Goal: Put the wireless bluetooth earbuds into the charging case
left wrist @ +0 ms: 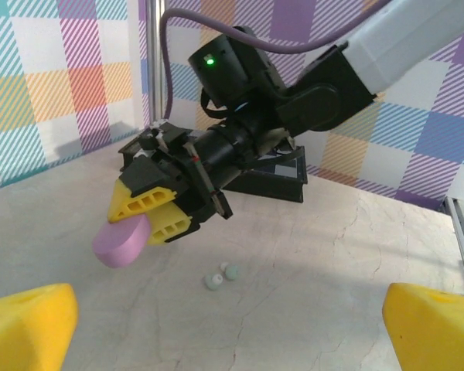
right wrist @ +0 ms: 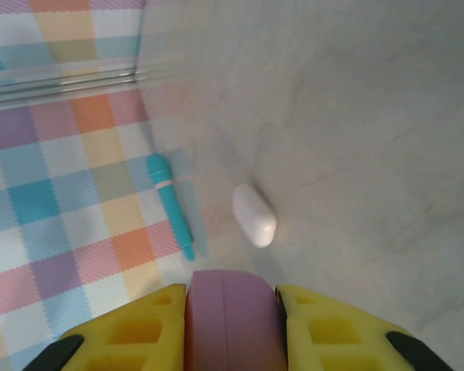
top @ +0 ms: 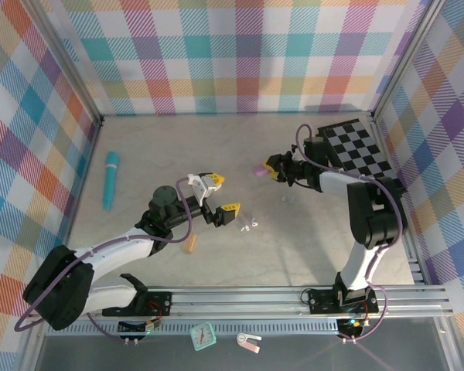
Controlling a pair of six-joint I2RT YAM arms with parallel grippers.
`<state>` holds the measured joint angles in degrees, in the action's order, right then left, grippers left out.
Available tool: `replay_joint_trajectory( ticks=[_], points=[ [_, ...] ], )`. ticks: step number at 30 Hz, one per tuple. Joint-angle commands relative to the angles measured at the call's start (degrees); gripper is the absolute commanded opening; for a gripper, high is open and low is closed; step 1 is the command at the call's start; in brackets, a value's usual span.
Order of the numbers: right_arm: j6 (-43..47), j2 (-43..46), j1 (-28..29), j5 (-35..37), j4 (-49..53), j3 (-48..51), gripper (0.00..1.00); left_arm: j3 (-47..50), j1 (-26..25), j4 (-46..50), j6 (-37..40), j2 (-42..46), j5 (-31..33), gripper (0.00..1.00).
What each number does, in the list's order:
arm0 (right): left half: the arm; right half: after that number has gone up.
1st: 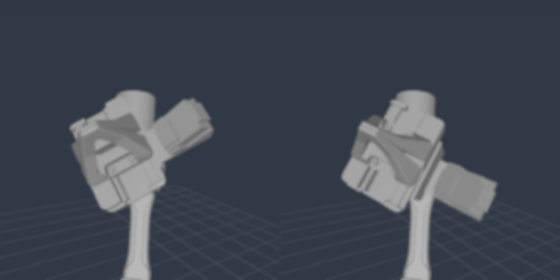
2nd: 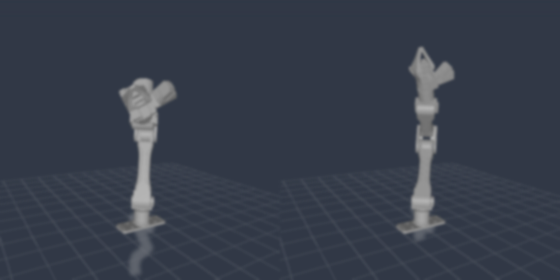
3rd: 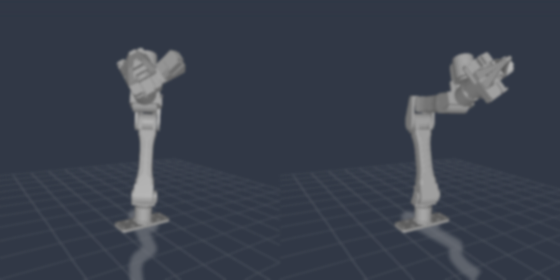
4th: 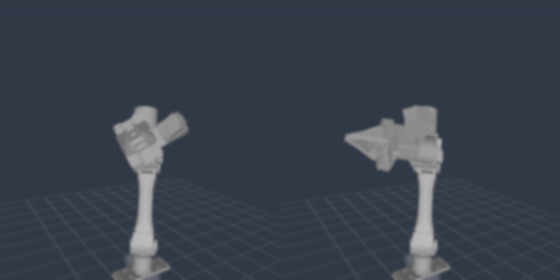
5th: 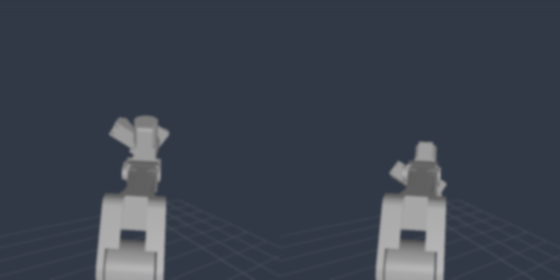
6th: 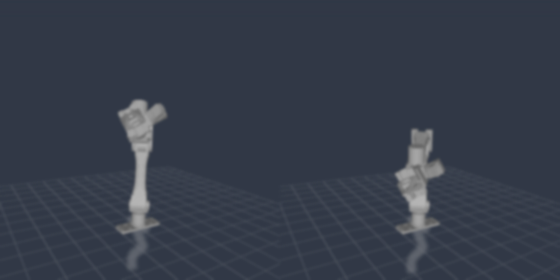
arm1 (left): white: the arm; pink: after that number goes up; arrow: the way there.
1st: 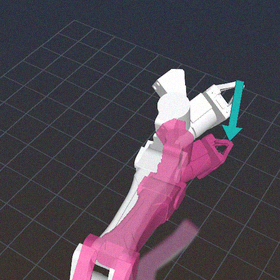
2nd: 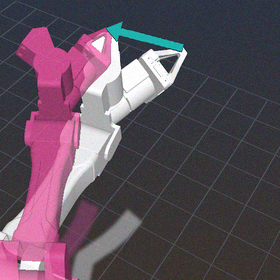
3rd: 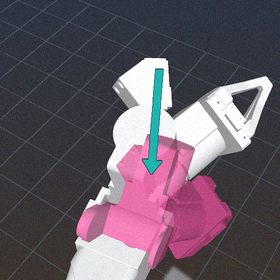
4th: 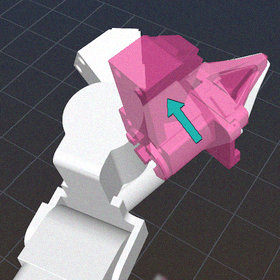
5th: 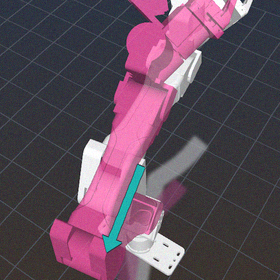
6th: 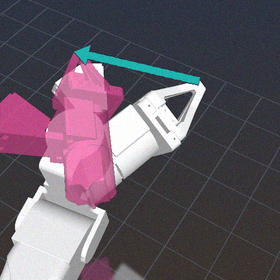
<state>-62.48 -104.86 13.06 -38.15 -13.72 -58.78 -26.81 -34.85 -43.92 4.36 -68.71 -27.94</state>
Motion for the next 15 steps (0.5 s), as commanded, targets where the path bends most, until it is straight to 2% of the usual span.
replay_joint_trajectory(
  ticks=[1,11,15],
  points=[
    [6.6,-3.7,-0.4,3.2,5.5,-5.1,0.26,0.2,-0.6,1.8,1.5,1.0,0.2,1.00],
    [10.5,-14.0,-1.1,7.6,12.4,-13.7,0.27,-0.9,-0.5,7.5,0.7,1.1,2.4,1.00],
    [13.4,-13.6,-1.1,10.6,16.6,-15.0,0.34,-2.3,-0.5,12.4,0.2,0.5,6.4,1.00]
  ],
)
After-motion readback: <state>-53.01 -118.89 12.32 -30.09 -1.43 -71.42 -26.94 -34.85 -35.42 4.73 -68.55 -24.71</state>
